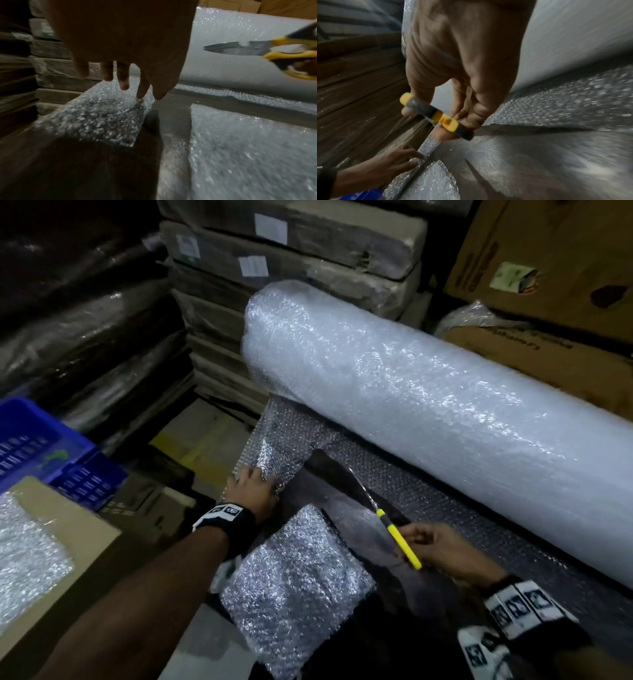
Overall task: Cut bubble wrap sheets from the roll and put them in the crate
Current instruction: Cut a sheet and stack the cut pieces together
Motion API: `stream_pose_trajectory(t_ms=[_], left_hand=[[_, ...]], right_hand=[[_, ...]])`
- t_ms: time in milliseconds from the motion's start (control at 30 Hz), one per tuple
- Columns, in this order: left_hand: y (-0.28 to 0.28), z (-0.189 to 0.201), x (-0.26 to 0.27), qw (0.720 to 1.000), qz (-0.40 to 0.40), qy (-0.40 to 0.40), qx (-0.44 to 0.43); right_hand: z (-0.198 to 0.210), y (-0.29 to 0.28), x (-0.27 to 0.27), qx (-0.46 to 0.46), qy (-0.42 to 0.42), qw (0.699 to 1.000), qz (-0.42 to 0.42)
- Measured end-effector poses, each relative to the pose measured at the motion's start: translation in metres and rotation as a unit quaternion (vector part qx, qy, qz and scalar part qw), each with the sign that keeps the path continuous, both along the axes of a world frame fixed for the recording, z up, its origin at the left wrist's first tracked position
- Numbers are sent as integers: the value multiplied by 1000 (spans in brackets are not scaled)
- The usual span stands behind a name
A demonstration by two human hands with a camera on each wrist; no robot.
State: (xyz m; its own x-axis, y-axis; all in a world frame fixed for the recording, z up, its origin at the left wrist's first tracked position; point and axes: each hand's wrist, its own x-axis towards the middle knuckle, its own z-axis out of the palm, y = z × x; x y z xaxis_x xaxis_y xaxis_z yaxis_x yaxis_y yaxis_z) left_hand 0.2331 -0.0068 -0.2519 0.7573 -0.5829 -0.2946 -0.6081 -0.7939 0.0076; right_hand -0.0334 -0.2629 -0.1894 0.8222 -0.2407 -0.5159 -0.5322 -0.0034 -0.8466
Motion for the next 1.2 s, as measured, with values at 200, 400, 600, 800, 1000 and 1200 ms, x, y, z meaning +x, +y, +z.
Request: stream_pose_trajectory(t_ms=[200,400,600,800,1000,1200], left_hand=[[-34,-8,22,994,-104,-22,-7],[-53,-10,32,993,-103,-29,-40],[-62,-18,34,995,-80,-44,-35],[-63,-19,36,995,-71,-67,-16],[-64,-15,39,997,-13,-56,-47],[-60,-19,42,994,22,-47,-94]], right_hand=[[-15,4,86,61,27,996,-68],[-30,-19,121,97,85,991,-18],[-38,-30,136,93,109,989,47],[-40,-36,146,76,125,987,66],[-45,-41,148,86,145,982,81],[-50,-40,170,89,148,981,90]])
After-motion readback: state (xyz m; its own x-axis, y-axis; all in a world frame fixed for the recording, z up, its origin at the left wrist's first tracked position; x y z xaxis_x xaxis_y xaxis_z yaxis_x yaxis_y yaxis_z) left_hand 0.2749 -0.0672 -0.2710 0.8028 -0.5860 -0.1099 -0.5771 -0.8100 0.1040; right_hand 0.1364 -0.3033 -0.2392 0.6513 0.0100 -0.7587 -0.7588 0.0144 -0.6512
